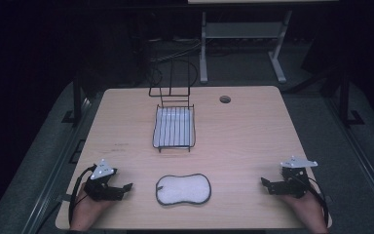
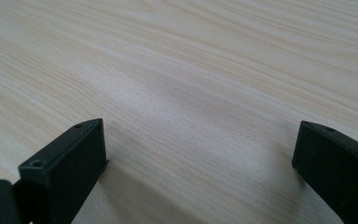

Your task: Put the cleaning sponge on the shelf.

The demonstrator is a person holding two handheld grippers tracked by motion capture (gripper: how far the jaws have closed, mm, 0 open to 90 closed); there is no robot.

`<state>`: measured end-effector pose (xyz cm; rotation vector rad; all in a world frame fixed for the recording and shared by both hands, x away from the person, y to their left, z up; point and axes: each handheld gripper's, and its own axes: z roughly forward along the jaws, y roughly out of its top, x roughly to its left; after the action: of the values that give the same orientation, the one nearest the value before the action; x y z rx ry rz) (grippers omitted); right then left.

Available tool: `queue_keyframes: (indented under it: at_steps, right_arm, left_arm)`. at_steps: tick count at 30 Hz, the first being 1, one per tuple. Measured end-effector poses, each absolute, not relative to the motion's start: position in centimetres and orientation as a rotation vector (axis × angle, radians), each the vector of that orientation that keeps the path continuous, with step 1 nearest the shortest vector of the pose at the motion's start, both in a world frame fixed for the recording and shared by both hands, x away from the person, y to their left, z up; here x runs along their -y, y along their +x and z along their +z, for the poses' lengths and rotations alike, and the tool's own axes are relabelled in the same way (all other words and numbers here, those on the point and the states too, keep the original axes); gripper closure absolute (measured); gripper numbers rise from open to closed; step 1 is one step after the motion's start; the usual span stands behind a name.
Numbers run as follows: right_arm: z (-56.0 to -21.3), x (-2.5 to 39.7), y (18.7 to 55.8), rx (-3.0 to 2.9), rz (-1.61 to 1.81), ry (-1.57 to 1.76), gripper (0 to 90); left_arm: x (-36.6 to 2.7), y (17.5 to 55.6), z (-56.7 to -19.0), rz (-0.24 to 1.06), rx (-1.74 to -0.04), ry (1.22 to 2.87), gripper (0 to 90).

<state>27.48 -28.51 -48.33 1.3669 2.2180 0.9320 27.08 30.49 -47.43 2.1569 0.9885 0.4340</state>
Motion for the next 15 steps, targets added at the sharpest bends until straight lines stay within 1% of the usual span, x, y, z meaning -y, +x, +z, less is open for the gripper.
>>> queue_keyframes:
  at_steps: [13, 15]
  right_arm:
    - [-48.33, 28.51, 27.48, -2.218, 0.932, 1.367, 2.3]
    - [-48.33, 28.51, 27.48, -2.218, 0.932, 1.368, 2.4]
  left_arm:
    - [-29.96, 26.98, -46.93, 0.443, -0.962, 2.198, 14.9]
    - [-29.98, 26.91, -46.8, 0.445, -0.954, 2.199, 16.4]
